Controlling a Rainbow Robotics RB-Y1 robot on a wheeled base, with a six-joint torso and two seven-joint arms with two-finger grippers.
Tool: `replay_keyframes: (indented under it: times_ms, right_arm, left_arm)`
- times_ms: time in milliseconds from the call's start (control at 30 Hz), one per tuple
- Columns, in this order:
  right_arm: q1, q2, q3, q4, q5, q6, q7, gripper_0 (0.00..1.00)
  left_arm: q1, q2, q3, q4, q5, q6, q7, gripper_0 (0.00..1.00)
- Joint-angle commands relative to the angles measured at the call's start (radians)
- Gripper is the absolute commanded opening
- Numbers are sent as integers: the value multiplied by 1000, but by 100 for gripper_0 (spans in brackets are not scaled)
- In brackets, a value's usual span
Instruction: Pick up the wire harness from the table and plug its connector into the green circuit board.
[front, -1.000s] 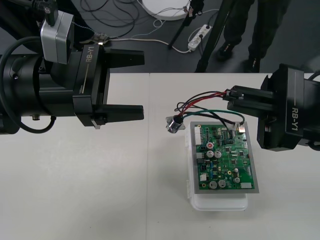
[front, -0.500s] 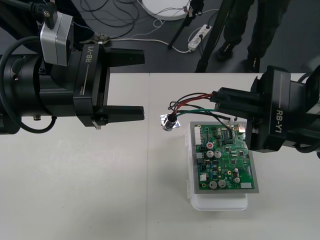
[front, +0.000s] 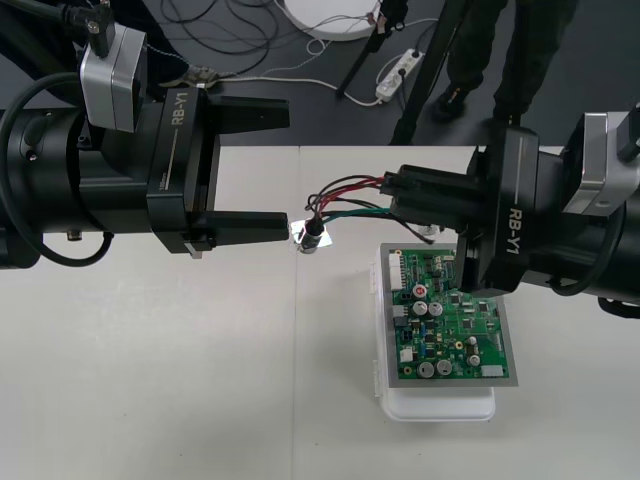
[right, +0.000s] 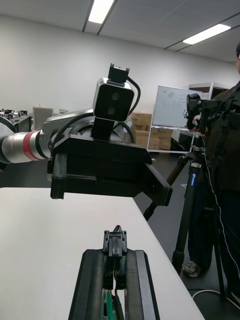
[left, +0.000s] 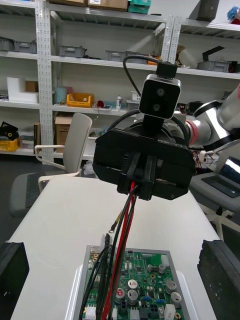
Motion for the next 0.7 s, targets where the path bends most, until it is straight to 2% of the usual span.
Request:
replay_keyframes:
  times_ms: [33, 700]
  right_arm:
    - [-75, 12, 46, -33, 4, 37, -39, 0]
    - [-152, 20, 137, -32, 82, 123, -107, 0]
  left_arm:
    - [-37, -20, -15, -30, -3, -19, -57, 100]
    - [-42, -39, -29, -30, -3, -19, -58, 100]
